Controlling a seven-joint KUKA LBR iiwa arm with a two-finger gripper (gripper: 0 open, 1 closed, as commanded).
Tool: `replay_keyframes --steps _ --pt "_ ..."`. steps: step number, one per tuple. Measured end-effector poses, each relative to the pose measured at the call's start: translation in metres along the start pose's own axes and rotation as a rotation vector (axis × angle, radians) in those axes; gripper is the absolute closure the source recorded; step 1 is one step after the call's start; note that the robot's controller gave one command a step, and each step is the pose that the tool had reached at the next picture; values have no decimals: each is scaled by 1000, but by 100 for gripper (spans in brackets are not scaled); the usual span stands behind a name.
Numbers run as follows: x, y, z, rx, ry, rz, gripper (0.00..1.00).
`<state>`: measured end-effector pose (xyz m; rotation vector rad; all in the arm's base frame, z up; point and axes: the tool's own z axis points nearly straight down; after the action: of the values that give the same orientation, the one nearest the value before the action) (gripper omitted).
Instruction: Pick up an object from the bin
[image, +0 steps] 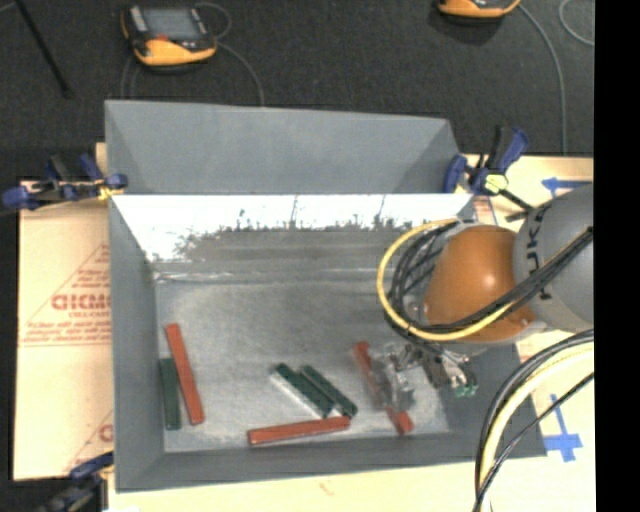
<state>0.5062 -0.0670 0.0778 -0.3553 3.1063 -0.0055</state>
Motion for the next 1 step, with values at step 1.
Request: replay_keyframes --steps 1 --pt "4 1 6 -3 11 -2 0"
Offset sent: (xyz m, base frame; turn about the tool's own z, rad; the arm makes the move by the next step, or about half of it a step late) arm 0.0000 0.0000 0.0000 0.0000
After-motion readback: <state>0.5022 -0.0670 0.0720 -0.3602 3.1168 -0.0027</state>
